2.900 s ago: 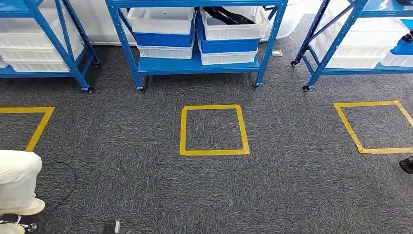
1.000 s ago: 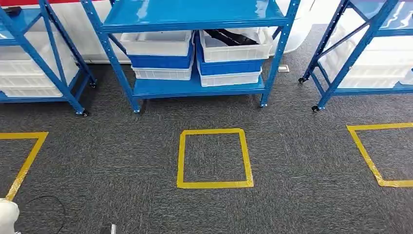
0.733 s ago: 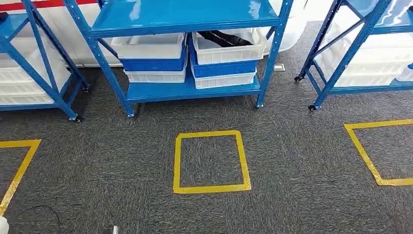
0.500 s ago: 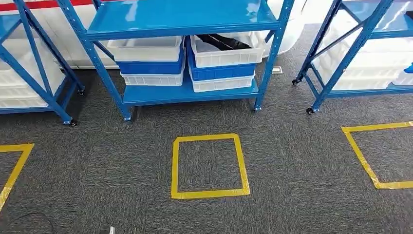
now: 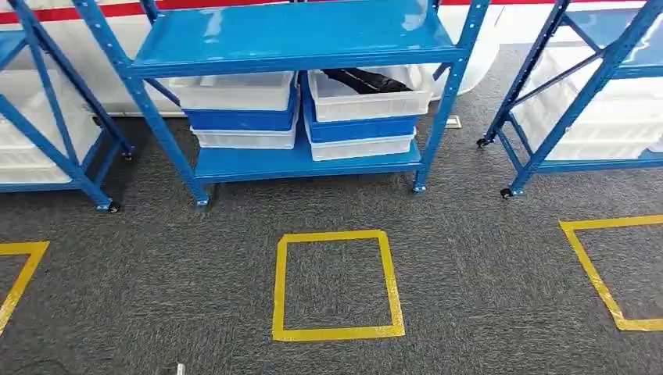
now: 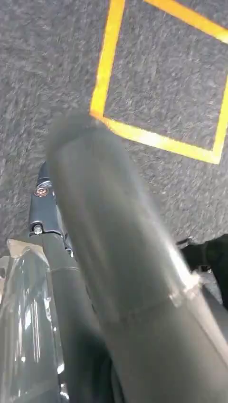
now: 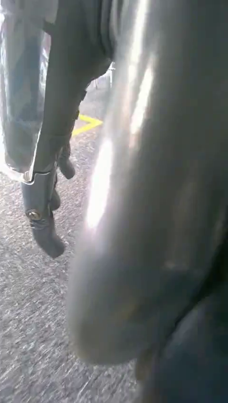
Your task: Take the parts from the cabinet and place them on the table.
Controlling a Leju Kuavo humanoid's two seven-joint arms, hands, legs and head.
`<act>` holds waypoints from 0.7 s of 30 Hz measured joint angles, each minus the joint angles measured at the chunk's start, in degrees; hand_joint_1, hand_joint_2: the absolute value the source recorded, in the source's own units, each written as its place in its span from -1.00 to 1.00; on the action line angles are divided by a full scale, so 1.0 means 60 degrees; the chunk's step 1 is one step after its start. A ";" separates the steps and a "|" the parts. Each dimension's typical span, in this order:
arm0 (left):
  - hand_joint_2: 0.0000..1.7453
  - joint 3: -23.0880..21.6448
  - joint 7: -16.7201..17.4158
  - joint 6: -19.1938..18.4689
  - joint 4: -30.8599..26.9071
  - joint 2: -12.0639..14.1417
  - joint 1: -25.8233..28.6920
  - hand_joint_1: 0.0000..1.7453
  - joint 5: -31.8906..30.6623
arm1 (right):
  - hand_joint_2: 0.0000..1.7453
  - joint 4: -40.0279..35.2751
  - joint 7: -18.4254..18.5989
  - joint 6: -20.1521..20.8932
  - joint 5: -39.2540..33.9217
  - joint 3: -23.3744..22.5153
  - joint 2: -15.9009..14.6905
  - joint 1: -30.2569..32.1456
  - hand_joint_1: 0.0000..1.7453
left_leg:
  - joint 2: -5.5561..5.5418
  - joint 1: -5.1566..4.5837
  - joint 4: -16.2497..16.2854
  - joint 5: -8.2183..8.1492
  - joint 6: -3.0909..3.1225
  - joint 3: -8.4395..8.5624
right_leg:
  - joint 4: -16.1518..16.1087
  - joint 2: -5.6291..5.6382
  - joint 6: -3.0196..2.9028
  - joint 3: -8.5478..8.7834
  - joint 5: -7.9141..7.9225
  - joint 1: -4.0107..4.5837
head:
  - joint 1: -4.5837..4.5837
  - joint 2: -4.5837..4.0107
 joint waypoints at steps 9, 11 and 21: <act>-1.00 -0.0004 0.0000 0.0000 0.0000 -0.0004 -0.0029 -1.00 0.0004 | -1.00 -0.0004 -0.0033 0.0000 0.0004 0.0000 0.0000 0.0057 -1.00 | 0.0225 0.0053 0.2146 -0.0570 -0.0218 -0.2693 | -0.0160 0.0085 -0.0382 0.1111 -0.0810 -0.0027 | -0.0018 0.0000; -1.00 0.0000 0.0000 0.0004 0.0000 0.0014 -0.0007 -1.00 0.0022 | -1.00 -0.0004 -0.0040 0.0004 0.0047 0.0007 0.0026 0.0060 -1.00 | 0.0248 -0.0045 0.0718 0.1046 0.0055 -0.2519 | -0.0223 0.0075 -0.0365 0.1357 -0.1075 0.0007 | -0.0022 0.0000; -1.00 0.0018 -0.0036 0.0015 0.0000 0.0025 0.0004 -1.00 0.0098 | -1.00 0.0004 -0.0062 0.0036 0.0117 0.0025 0.0047 -0.0030 -1.00 | 0.0085 -0.0141 -0.0283 0.1145 0.0468 -0.1111 | 0.2028 0.0105 -0.0135 0.0208 -0.1674 0.0060 | 0.0029 0.0000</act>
